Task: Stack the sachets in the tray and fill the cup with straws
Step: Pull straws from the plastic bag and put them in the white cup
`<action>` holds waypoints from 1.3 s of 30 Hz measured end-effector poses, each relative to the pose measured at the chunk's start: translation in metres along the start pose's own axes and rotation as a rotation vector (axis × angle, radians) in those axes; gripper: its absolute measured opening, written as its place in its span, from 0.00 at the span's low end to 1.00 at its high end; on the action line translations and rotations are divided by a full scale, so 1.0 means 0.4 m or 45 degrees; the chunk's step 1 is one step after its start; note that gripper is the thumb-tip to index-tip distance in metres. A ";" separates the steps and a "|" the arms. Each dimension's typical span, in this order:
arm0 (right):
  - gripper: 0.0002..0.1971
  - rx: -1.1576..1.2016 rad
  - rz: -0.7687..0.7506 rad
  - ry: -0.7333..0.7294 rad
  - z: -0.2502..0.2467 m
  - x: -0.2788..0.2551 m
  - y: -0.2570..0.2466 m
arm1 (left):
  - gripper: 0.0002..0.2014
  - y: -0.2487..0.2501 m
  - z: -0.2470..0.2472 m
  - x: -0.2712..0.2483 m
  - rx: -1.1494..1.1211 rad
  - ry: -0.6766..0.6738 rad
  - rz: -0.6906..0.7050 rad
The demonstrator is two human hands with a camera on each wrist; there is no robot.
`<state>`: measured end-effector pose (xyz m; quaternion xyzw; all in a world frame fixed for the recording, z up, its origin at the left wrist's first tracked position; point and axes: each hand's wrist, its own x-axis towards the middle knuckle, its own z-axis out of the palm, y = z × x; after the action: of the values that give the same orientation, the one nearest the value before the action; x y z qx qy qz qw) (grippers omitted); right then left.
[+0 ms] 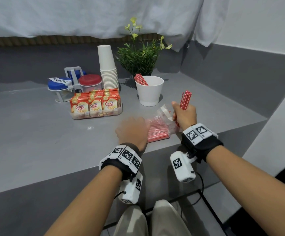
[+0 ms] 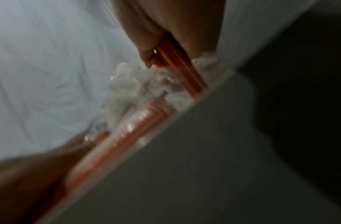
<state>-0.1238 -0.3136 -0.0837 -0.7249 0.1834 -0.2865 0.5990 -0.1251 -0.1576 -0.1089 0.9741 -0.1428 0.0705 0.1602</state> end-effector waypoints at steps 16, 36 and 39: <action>0.11 0.040 0.054 -0.364 0.007 -0.012 -0.004 | 0.17 0.003 -0.002 -0.006 0.042 -0.024 0.004; 0.09 0.252 -0.157 -0.153 -0.019 0.034 -0.081 | 0.24 -0.012 -0.002 0.009 0.038 -0.228 0.059; 0.13 0.110 -0.081 -0.174 -0.010 0.021 -0.029 | 0.25 -0.009 -0.006 0.012 0.021 -0.275 0.047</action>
<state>-0.1209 -0.3194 -0.0700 -0.7218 0.1063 -0.2628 0.6314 -0.1198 -0.1549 -0.1069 0.9746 -0.1765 -0.0307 0.1346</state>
